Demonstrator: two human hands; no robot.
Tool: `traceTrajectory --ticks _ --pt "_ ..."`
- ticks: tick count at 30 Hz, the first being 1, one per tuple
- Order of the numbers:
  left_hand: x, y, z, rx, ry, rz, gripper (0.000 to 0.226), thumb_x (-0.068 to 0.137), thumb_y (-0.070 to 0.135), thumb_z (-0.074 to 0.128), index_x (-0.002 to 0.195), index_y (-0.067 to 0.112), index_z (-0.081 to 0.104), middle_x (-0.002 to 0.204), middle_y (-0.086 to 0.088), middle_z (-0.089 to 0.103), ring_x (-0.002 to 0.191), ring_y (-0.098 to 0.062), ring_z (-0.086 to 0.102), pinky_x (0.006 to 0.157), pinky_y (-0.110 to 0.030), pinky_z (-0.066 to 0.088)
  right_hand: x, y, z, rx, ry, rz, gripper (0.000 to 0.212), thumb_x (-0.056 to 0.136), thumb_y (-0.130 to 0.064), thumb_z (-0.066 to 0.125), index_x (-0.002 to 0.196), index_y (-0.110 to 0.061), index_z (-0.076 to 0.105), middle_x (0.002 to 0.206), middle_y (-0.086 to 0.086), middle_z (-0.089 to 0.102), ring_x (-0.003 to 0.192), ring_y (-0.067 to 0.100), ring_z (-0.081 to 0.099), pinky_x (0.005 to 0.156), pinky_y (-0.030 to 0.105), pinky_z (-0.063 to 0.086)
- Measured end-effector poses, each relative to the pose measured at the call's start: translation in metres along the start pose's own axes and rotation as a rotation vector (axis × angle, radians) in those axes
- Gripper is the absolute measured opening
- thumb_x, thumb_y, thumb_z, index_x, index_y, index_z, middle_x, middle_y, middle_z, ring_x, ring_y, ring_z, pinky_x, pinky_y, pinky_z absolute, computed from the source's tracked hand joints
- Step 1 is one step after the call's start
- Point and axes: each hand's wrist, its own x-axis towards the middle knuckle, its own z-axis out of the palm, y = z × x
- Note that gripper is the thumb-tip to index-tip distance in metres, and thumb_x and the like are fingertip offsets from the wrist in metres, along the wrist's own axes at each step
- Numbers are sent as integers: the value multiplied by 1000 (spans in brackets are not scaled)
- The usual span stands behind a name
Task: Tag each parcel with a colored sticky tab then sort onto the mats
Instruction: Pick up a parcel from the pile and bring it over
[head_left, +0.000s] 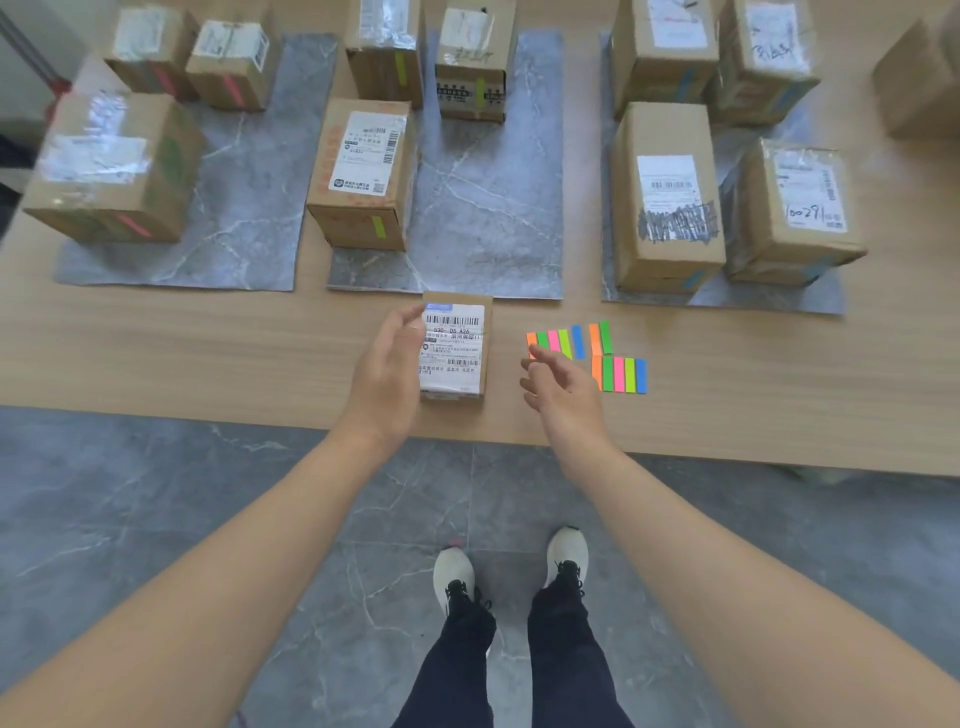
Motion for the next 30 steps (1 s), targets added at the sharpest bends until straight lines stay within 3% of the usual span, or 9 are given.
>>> traceTrajectory --ticks 2,4,8,11,14,17,19,23,30 --pt "1 11 10 74 -55 99 47 96 46 40 131 20 59 124 4 66 118 -5 59 102 -29 45 6 -2 -15 -29 36 -38 28 101 -17 58 126 -26 67 111 -6 71 102 18 68 101 43 56" --pt "2 20 25 85 -107 140 55 91 51 39 132 21 59 129 2 64 124 -10 56 108 -35 42 13 -2 -31 -74 57 -66 25 98 -15 63 117 -30 69 108 -6 73 95 15 69 97 43 58" --pt "5 22 66 96 -208 39 52 87 60 42 127 32 59 133 11 62 129 -2 52 114 -40 38 27 -5 -59 -223 49 -112 26 94 -9 67 109 -30 71 98 -8 70 71 -4 62 72 13 51" --pt "11 7 95 193 -262 -26 50 93 47 47 138 25 55 137 7 59 130 -5 52 115 -38 39 44 -3 -72 -370 12 -139 26 92 -7 66 108 -26 74 98 -5 71 72 4 62 64 4 42" --pt "13 -3 117 326 -250 -28 41 100 10 45 141 12 52 137 2 59 129 -9 53 108 -18 36 61 -1 -78 -559 -49 -227 28 90 -2 66 112 -15 76 104 2 71 78 13 63 69 11 44" --pt "14 -17 131 496 -209 25 46 95 -1 44 137 11 57 133 -4 62 125 -16 56 102 -19 38 81 0 -80 -721 -120 -390 33 85 5 67 114 -8 76 104 12 68 80 24 64 79 36 50" --pt "17 -28 135 639 -214 80 49 91 -5 43 137 5 57 137 -9 59 127 -22 55 103 -17 34 93 -2 -79 -803 -179 -451 34 84 2 71 116 -7 76 103 14 66 86 30 63 77 40 49" --pt "19 -44 141 819 -295 161 58 84 -8 46 139 7 56 149 -8 48 128 -27 51 109 -35 41 117 -7 -71 -893 -287 -510 30 80 -7 81 110 -7 79 104 16 66 96 36 63 79 47 50" --pt "15 -54 139 1048 -351 194 48 82 1 52 129 6 59 154 -6 38 115 -35 58 83 -49 55 138 -20 -63 -1064 -344 -453 26 75 -13 83 100 -19 81 103 9 66 97 31 63 81 40 52"
